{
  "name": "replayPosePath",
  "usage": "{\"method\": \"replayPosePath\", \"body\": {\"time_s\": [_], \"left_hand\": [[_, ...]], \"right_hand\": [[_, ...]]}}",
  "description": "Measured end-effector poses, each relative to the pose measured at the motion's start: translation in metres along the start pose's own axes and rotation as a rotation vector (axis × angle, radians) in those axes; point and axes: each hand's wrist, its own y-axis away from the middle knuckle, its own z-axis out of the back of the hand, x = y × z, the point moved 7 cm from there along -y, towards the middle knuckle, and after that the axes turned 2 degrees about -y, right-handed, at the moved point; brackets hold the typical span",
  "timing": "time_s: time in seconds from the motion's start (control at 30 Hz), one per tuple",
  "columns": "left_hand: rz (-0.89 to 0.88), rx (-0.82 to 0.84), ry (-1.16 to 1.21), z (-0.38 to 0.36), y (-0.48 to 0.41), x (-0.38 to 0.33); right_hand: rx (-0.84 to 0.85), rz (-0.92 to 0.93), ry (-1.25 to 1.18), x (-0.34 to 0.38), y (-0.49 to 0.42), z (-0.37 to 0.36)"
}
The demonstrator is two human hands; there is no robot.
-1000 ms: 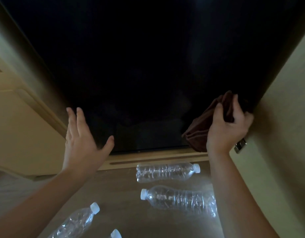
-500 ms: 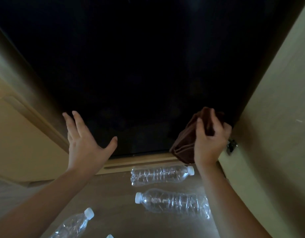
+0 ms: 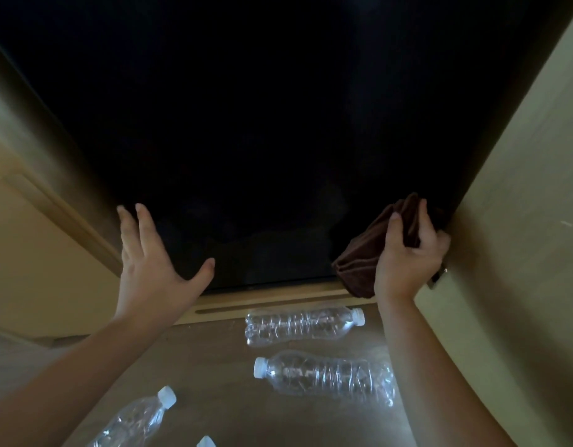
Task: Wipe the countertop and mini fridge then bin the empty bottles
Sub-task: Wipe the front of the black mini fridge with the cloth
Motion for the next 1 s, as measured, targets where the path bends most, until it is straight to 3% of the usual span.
{"method": "replayPosePath", "body": {"time_s": [0.1,0.23,0.33,0.57,0.8,0.93,1.0], "left_hand": [[-0.011,-0.001,-0.001,0.0,0.0,0.0],[-0.013,0.001,-0.019,0.0,0.001,-0.001],[-0.008,0.006,-0.033,0.001,0.0,-0.002],[-0.007,0.013,-0.02,-0.001,0.0,-0.001],[-0.008,-0.017,-0.027,-0.002,0.0,-0.002],[-0.02,-0.021,-0.031,-0.002,-0.001,-0.002],[-0.018,-0.016,-0.03,-0.002,-0.001,-0.002]], "right_hand": [[0.005,0.001,0.114,-0.022,0.012,0.008],[-0.006,-0.237,0.22,-0.073,0.031,0.026],[-0.04,-0.3,0.184,-0.078,0.032,0.028],[-0.033,-0.039,0.049,0.002,0.008,0.001],[0.249,0.391,0.197,0.045,0.044,-0.036],[0.438,0.523,0.3,0.045,0.058,-0.046],[0.431,0.487,0.275,0.041,0.047,-0.037]]}}
